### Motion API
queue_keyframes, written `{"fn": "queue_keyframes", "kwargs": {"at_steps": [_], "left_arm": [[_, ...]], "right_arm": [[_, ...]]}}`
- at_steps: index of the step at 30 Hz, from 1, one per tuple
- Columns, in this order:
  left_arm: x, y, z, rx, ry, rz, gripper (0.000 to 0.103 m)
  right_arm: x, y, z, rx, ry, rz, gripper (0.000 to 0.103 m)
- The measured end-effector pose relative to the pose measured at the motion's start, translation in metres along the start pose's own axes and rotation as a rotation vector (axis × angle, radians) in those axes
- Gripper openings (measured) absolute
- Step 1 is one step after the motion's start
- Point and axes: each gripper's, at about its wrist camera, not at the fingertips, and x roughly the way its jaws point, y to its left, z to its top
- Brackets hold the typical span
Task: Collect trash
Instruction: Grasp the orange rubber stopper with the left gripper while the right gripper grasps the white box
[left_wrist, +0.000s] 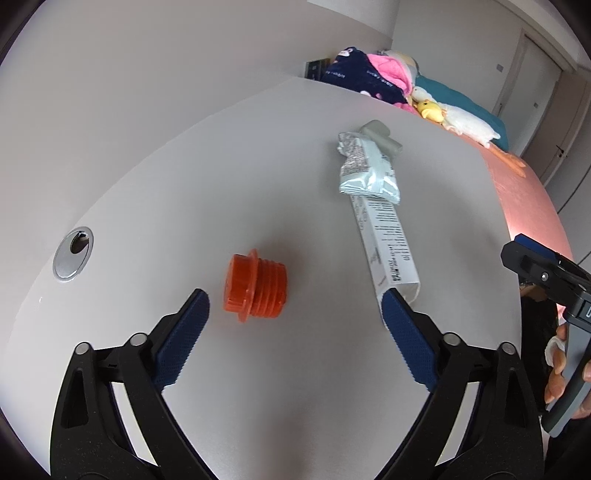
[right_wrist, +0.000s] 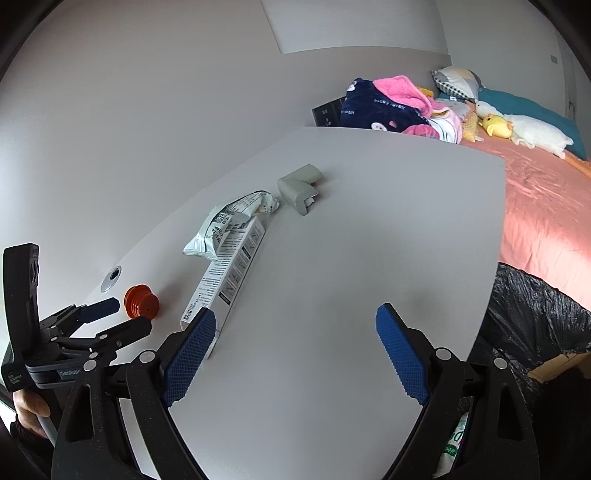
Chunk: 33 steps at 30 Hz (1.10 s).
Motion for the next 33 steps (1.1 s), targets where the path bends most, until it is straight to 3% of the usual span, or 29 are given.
{"fn": "queue_keyframes", "kwargs": {"at_steps": [9, 13, 26, 33], "left_arm": [[0.017, 0.02, 0.003, -0.024, 0.033, 0.027, 0.063], [0.022, 0.024, 0.001, -0.021, 0.047, 0.008, 0.042], [0.02, 0.029, 0.0, -0.029, 0.037, -0.013, 0.041], [0.02, 0.028, 0.0, -0.025, 0.04, -0.012, 0.041]], "right_arm": [[0.032, 0.033, 0.002, -0.037, 0.048, 0.029, 0.089], [0.047, 0.046, 0.004, -0.049, 0.067, 0.039, 0.089], [0.087, 0.074, 0.011, -0.038, 0.099, -0.004, 0.088], [0.1, 0.08, 0.013, -0.058, 0.103, -0.075, 0.07]]}}
